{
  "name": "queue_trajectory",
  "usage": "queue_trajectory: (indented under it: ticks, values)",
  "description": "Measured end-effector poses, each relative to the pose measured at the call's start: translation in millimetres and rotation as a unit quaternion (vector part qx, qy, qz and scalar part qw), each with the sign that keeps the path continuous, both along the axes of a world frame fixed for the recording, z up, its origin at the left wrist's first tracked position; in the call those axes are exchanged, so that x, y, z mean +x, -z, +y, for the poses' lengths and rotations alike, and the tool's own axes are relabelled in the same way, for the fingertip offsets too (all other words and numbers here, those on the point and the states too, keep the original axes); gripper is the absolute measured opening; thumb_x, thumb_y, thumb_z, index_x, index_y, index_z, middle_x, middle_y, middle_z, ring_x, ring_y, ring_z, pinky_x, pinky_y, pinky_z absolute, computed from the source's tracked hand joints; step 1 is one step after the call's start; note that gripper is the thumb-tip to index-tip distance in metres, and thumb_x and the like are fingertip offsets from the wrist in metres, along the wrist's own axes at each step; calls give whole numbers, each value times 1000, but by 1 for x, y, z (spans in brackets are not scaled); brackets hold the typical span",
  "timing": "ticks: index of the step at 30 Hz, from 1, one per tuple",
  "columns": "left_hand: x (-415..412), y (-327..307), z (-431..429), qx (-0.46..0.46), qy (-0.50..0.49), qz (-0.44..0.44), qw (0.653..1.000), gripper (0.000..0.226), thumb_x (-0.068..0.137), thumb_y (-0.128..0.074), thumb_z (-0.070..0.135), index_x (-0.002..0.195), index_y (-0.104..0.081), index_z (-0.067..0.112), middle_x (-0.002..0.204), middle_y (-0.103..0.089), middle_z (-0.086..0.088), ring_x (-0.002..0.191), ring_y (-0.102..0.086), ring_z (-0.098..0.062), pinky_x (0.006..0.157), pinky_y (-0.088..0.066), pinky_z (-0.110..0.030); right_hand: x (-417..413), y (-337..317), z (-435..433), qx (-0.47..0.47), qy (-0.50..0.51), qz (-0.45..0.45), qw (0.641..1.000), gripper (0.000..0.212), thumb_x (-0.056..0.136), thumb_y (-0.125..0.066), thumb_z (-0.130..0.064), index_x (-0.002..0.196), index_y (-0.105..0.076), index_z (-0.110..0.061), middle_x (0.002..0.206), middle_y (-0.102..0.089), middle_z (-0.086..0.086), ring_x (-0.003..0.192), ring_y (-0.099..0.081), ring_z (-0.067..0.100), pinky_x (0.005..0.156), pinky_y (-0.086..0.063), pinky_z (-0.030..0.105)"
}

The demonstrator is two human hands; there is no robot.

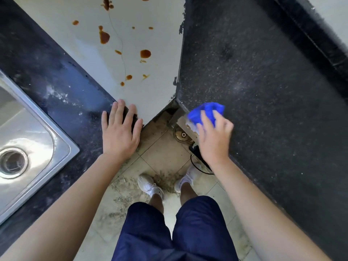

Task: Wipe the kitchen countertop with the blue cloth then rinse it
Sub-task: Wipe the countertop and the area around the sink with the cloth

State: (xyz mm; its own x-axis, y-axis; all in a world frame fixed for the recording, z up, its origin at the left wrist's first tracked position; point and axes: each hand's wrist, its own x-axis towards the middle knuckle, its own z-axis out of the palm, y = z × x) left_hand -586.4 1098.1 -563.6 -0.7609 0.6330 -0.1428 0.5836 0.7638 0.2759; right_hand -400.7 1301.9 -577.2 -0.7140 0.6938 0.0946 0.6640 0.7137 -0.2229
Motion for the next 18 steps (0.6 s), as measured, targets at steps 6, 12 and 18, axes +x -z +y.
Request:
queue_trajectory:
  ticks: [6,12,18]
  values:
    - [-15,-3,-13,39,15,3,999,56,105,-18,48,145,-46,20,158,-34,-6,150,-23,-22,122,-3,-53,-77,-7,-2,-68,-196,17,978,18,91,-69,-18,109,-73,-14,121,-57,13,96,-49,36,89,-51,44]
    - [-17,5,-18,45,36,2,998,53,106,-26,46,147,-45,18,160,-32,-8,151,-21,-24,122,-5,-54,9,-22,76,-42,22,37,998,33,99,-59,-27,128,-67,-14,132,-52,15,114,-47,40,102,-41,40]
    - [-14,5,-18,33,38,7,999,54,104,-25,49,147,-40,19,161,-27,-8,152,-16,-25,120,-6,-57,109,-11,73,-46,419,-8,907,44,104,-46,-33,144,-53,-15,147,-40,15,120,-39,46,106,-35,42]
